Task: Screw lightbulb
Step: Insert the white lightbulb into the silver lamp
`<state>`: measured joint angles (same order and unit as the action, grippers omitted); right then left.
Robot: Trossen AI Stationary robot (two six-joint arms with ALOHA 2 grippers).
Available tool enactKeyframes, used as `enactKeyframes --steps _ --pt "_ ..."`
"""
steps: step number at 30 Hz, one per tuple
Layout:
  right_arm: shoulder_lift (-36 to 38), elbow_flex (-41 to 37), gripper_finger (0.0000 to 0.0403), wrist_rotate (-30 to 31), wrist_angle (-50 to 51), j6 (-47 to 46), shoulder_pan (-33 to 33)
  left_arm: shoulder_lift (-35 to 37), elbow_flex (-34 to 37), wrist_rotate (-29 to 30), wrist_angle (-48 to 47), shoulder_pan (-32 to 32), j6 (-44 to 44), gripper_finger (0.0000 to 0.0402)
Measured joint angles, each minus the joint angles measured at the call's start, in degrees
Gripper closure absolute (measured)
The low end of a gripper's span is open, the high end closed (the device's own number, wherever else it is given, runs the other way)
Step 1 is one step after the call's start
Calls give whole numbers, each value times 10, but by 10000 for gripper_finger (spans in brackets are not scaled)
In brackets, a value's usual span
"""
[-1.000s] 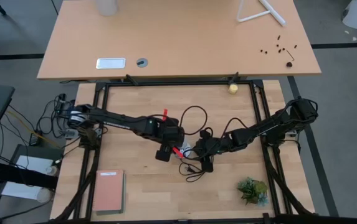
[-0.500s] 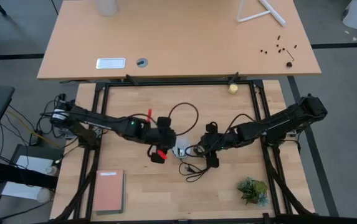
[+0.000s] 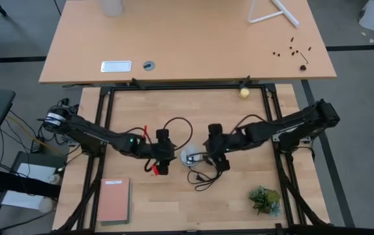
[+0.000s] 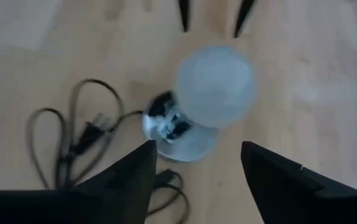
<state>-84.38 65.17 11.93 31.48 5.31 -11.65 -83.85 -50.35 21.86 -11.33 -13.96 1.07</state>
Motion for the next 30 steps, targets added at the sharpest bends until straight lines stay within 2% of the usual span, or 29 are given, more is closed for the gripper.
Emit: enactKeyframes --steps 2,6,12,19,30 --pt "-19 35 146 -5 34 6 14 -1 41 10 72 0 5 175" --pt "-53 105 124 -57 98 23 37 -1 108 10 203 1 0 175" --pt "-65 148 92 -58 127 78 43 -1 164 3 335 1 -37 175" --pt "-63 163 50 -53 138 84 37 -9 170 -1 367 1 -82 175" --pt "-64 164 45 -35 122 89 38 -98 170 13 433 1 -90 173"
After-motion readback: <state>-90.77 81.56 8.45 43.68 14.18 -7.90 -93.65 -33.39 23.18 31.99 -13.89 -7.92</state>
